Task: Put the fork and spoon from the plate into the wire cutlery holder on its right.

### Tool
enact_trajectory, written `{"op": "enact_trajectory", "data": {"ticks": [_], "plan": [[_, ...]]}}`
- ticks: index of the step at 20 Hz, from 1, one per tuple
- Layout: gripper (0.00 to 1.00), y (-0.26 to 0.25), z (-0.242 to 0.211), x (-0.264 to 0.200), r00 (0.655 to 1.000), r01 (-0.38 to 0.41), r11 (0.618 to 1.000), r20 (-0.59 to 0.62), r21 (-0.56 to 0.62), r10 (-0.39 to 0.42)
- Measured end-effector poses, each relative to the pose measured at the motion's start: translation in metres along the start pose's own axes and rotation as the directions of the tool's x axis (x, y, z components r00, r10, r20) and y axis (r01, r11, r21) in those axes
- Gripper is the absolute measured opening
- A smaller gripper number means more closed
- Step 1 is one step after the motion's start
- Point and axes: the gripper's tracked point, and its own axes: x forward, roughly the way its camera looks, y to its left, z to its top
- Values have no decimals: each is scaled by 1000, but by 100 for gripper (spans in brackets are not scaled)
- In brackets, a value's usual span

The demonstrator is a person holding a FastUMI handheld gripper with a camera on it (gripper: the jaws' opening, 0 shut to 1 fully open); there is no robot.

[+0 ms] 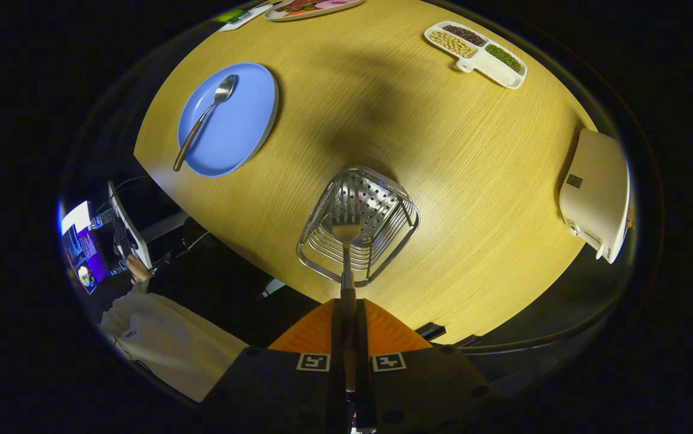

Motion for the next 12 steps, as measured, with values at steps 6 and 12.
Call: {"op": "enact_trajectory", "data": {"ticks": [6,12], "plan": [[11,-4,0,4,1000,3,1000,-30,24,-2],[21,-5,16,7,1000,-4,998,-22,57,5]]}}
